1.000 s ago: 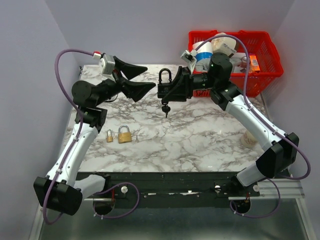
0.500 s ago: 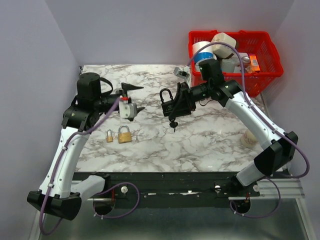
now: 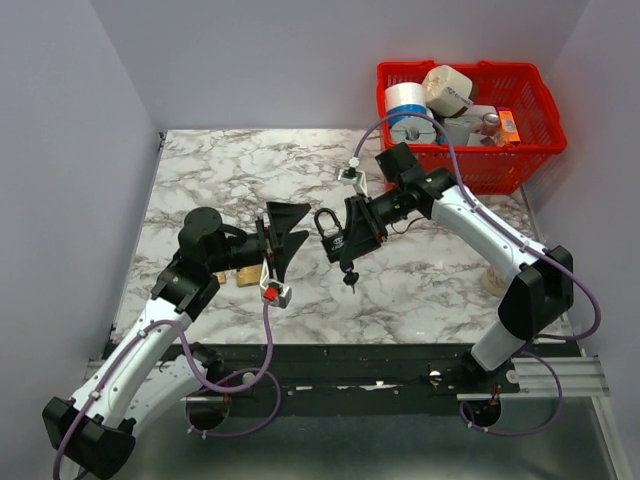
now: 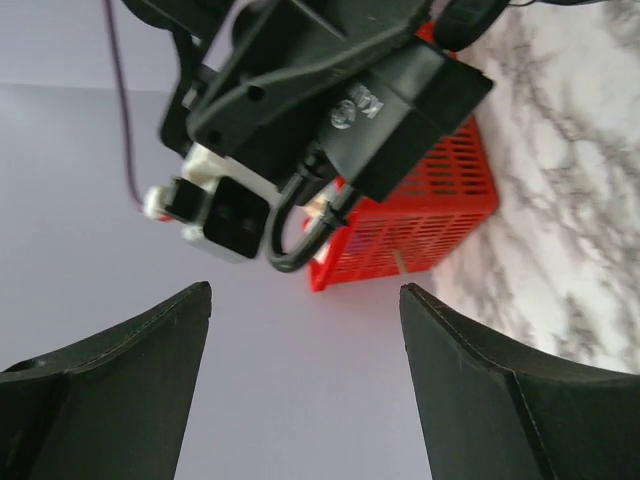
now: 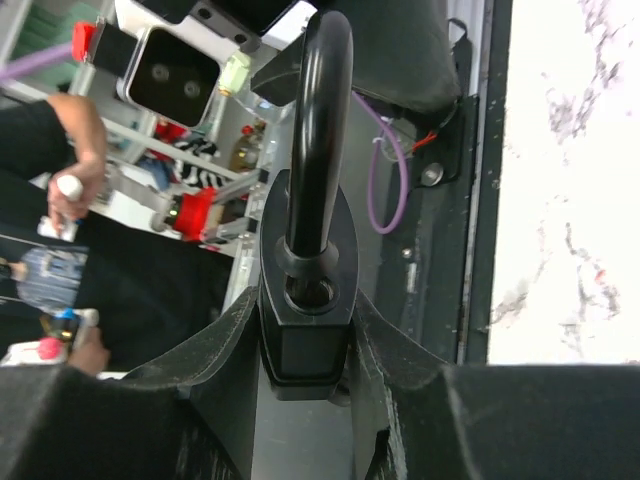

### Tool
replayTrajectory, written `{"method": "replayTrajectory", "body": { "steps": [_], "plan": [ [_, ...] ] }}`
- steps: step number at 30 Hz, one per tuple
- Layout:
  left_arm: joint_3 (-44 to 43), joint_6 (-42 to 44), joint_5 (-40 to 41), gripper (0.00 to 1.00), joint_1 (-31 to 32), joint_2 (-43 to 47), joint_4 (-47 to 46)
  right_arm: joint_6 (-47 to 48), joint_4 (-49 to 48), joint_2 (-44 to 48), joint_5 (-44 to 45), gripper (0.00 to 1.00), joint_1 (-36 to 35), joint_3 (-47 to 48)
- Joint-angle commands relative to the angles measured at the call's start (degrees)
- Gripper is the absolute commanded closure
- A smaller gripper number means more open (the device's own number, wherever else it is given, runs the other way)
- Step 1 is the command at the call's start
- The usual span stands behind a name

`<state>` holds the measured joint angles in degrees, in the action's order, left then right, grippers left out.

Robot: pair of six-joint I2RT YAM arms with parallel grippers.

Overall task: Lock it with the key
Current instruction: Lock the lock.

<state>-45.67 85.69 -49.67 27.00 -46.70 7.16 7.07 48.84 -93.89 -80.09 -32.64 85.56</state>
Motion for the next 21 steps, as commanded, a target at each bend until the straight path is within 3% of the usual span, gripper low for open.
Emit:
{"method": "replayTrajectory", "body": {
  "steps": [1,5,9,16,21],
  "plan": [
    [2.7,7.5,1.0,0.18,2.1,1.0,-14.3,-5.5,-4.2,-0.7,-11.6,0.99,-0.9,-0.7],
    [2.2,14.1,-0.3,0.27,3.2,0.3,-11.9,-7.0,-4.8,-1.5,-13.5,0.99,-1.9,-1.4],
    [1.3,19.9,-1.2,0.42,3.5,-0.8,-5.8,-8.7,-5.2,-1.6,-15.1,0.99,-3.3,-1.6],
    [0.8,23.4,-3.9,0.43,4.4,-1.5,-3.2,-12.1,-8.1,-0.9,-16.7,0.99,-4.3,-3.6],
    [-1.0,27.4,-6.9,0.48,4.4,-1.7,5.1,-13.8,-9.3,-1.0,-17.4,0.99,-4.4,-4.0]
  ]
}}
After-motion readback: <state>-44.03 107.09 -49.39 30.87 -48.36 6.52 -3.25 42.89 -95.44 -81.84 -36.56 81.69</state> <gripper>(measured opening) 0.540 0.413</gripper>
